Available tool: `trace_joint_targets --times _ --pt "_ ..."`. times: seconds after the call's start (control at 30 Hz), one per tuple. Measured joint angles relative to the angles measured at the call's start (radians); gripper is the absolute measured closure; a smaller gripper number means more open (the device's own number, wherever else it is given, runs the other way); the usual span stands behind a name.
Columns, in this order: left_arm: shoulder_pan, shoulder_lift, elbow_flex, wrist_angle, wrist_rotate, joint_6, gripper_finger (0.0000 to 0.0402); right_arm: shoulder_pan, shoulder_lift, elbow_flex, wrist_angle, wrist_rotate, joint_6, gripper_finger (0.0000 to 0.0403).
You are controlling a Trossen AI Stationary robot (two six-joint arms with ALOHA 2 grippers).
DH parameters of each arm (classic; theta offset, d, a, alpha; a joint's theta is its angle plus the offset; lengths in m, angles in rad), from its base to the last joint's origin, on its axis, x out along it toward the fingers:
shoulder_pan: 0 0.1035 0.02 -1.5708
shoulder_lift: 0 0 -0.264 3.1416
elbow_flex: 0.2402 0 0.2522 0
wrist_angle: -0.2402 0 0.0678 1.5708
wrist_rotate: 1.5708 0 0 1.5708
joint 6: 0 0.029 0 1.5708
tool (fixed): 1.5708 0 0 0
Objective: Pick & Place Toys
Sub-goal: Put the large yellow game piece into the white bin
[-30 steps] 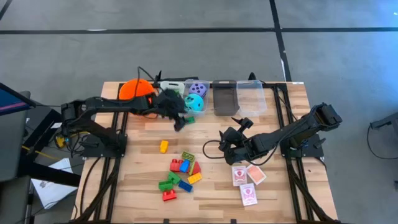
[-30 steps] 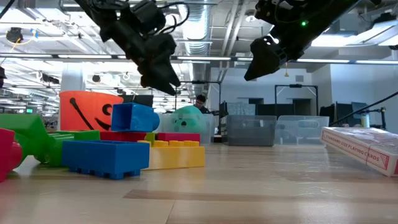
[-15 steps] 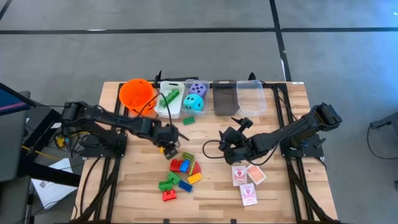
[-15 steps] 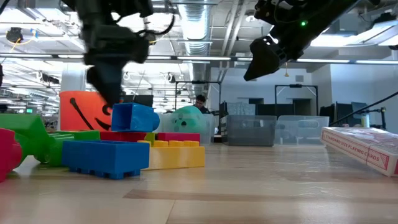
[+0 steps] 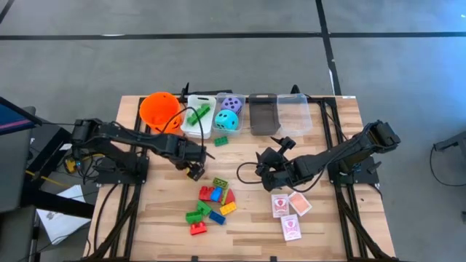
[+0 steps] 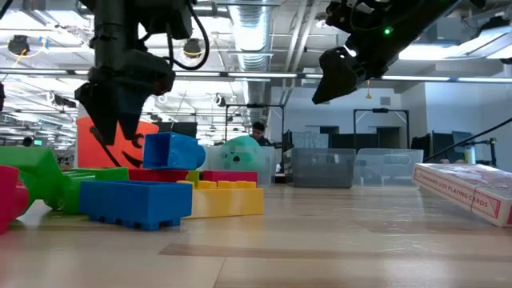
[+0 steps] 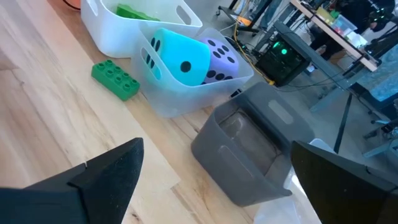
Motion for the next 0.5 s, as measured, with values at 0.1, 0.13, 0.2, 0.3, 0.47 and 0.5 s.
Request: trace_joint_targets --times 0.1,0.13,0.2,0.3,0.47,0.5 --pt "0.030 0.000 -0.014 0.034 0.000 -0.045 0.0090 -0.001 0.000 0.000 0.018 -0.012 0.000 0.0006" --pt "0.035 0.000 -0.018 0.042 0.000 -0.058 0.0086 -0.001 0.000 0.000 0.024 -0.013 0.000 0.0006" --pt "0.044 0.003 -0.026 0.063 0.009 -0.086 0.0079 -0.001 0.000 0.000 0.026 -0.013 0.000 0.0006" --pt "0.045 0.006 -0.030 0.057 0.019 -0.123 0.0074 -0.001 0.000 0.000 0.023 -0.013 -0.001 0.0006" --pt "0.031 0.006 -0.030 0.081 0.019 -0.170 0.0075 -0.001 0.000 0.000 0.020 -0.013 -0.001 0.0006" --pt "0.027 0.007 -0.030 0.088 0.019 -0.170 0.0077 -0.001 0.000 0.000 0.020 -0.013 -0.001 0.0006"
